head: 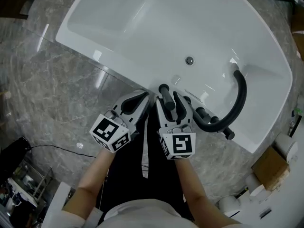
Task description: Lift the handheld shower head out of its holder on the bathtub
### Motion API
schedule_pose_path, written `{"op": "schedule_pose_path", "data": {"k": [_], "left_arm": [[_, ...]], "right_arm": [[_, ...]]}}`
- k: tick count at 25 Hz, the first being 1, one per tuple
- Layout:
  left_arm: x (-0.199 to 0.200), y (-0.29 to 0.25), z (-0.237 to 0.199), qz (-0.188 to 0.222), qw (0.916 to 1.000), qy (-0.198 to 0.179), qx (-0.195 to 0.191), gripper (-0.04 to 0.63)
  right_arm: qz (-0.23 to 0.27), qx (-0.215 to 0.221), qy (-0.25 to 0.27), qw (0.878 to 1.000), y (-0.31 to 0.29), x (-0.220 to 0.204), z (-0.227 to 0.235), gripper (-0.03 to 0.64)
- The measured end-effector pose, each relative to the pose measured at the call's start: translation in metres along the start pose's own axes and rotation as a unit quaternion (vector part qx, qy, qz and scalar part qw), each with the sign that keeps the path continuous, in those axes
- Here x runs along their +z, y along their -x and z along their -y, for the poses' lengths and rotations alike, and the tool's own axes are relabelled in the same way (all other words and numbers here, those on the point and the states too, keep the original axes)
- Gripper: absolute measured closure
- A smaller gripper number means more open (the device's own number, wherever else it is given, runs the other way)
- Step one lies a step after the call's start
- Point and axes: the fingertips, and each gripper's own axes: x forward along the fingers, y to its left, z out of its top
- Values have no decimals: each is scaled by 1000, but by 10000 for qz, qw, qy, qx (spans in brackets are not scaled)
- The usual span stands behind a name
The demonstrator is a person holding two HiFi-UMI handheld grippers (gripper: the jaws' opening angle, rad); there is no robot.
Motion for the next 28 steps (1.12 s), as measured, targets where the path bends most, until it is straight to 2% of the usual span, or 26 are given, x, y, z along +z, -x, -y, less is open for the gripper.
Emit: {"op": "schedule_pose_path", "data": {"k": [10,15,19,28], "left_arm": [[-15,-10,-3,-62,9999,104,15,583],[-16,-12,-6,-45,9999,155,30,583],[-16,-12,-6,-59,9998,178,41,583],[-18,-15,1,-70,9998,210,5,583]], "right_arm": [[-233,334,136,9991,-20,-20,3,405],[-255,208,331,9989,-24,-24,3,413],[-195,23,653,9977,-25,-20,8,467],[-251,-20,833,9962,-26,-20,8,476]]}}
